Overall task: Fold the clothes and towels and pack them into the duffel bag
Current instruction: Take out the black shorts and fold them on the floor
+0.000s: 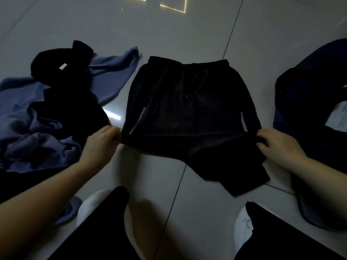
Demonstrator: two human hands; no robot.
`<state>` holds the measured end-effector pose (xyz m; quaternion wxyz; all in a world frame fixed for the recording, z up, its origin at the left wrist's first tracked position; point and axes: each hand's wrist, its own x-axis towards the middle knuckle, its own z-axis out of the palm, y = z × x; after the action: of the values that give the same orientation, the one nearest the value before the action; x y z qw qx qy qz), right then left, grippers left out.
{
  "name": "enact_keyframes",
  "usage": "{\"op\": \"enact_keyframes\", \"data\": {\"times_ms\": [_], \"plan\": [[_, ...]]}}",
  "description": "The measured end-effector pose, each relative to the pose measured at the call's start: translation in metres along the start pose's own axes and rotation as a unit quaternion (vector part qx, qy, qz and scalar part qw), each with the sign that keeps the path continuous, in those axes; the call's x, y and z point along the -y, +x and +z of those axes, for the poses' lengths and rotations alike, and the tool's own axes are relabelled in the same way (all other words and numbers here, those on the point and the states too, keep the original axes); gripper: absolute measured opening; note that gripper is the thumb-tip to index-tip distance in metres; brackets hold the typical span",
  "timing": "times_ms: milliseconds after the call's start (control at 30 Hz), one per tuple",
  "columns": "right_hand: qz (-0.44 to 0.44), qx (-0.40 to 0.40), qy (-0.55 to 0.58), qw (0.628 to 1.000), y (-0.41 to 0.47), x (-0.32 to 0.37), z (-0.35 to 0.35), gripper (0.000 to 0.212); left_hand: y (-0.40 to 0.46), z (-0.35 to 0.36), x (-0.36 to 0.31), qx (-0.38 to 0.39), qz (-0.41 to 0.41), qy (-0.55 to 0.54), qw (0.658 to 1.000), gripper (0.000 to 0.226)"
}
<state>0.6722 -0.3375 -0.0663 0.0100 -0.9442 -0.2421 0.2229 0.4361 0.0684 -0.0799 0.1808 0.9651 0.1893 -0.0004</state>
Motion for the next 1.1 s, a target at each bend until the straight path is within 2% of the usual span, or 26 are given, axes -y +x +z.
{"op": "enact_keyframes", "data": {"times_ms": [67, 200, 267, 300, 367, 433, 500, 567, 667, 733, 833, 900, 933, 1000, 1067, 1100], "plan": [[0.0, 0.021, -0.02, 1.0, 0.002, -0.007, 0.001, 0.036, 0.005, -0.002, 0.0, -0.008, -0.002, 0.006, 1.0, 0.004], [0.032, 0.057, 0.0, 0.998, 0.008, -0.001, 0.011, 0.029, 0.01, -0.002, -0.02, 0.013, 0.038, -0.025, 0.999, 0.029], [0.072, 0.023, 0.033, 0.997, 0.005, 0.012, 0.01, 0.018, 0.009, 0.002, -0.03, 0.059, 0.059, -0.007, 0.996, 0.042], [0.07, -0.023, 0.035, 0.997, 0.0, 0.022, 0.008, 0.012, 0.007, 0.005, -0.036, 0.088, 0.068, 0.008, 0.994, 0.047], [-0.028, -0.132, 0.023, 0.991, -0.011, 0.051, 0.007, 0.006, 0.008, 0.011, -0.046, 0.129, 0.075, 0.027, 0.988, 0.059], [-0.168, -0.157, 0.047, 0.972, -0.025, 0.093, 0.01, 0.014, 0.013, 0.017, -0.051, 0.175, 0.046, 0.06, 0.982, 0.071], [-0.261, -0.056, 0.065, 0.962, -0.034, 0.134, 0.018, 0.038, 0.02, 0.017, -0.053, 0.238, 0.017, 0.107, 0.965, 0.076], [-0.274, 0.049, 0.057, 0.959, -0.033, 0.16, 0.022, 0.049, 0.025, 0.015, -0.052, 0.245, 0.014, 0.12, 0.962, 0.074], [-0.299, 0.028, 0.009, 0.954, -0.016, 0.163, 0.014, 0.039, 0.028, 0.011, -0.047, 0.234, 0.001, 0.111, 0.966, 0.073], [-0.316, -0.022, 0.038, 0.948, -0.007, 0.147, 0.004, 0.036, 0.032, 0.008, -0.042, 0.22, -0.007, 0.094, 0.971, 0.075], [-0.254, -0.057, 0.05, 0.964, 0.005, 0.103, -0.007, 0.032, 0.039, 0.003, -0.032, 0.193, -0.019, 0.058, 0.979, 0.073], [-0.222, -0.052, -0.037, 0.973, 0.009, 0.067, -0.006, 0.032, 0.045, 0.002, -0.028, 0.181, -0.028, 0.042, 0.982, 0.07], [-0.225, -0.034, -0.107, 0.968, 0.011, 0.051, -0.003, 0.038, 0.047, 0.002, -0.028, 0.175, -0.033, 0.033, 0.983, 0.067], [-0.247, 0.05, -0.191, 0.949, 0.007, 0.035, 0.004, 0.048, 0.05, 0.003, -0.033, 0.152, -0.03, 0.024, 0.988, 0.06], [-0.194, 0.165, -0.182, 0.95, 0.004, 0.034, 0.005, 0.049, 0.048, 0.002, -0.046, 0.103, 0.006, 0.024, 0.994, 0.053], [-0.18, 0.183, -0.139, 0.957, 0.003, 0.037, 0.004, 0.046, 0.046, 0.002, -0.055, 0.072, 0.046, 0.028, 0.996, 0.048]]}}
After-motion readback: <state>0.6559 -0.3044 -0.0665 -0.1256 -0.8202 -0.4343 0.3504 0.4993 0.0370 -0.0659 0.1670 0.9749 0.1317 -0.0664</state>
